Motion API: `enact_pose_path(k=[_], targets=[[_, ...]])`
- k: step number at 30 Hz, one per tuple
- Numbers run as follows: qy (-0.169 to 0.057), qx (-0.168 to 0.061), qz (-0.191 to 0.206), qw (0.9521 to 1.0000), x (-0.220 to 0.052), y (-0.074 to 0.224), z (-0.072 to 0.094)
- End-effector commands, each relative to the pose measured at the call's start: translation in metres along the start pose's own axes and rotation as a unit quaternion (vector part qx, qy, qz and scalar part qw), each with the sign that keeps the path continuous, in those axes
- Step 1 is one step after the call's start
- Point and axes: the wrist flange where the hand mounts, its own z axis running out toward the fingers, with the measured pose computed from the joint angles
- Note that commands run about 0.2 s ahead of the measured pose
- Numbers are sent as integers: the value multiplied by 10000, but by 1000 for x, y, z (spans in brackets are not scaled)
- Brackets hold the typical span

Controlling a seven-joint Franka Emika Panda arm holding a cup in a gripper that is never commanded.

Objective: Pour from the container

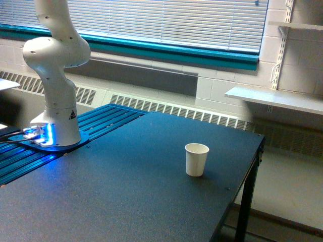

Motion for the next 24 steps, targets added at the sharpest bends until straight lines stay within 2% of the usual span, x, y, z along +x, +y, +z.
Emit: enact_pose_path(k=[1, 12, 24], targets=[[116, 115, -19, 9999, 1, -5, -9], [123, 276, -259, 9992, -15, -4, -11], [-188, 352, -630, 9972, -55, 11, -9]])
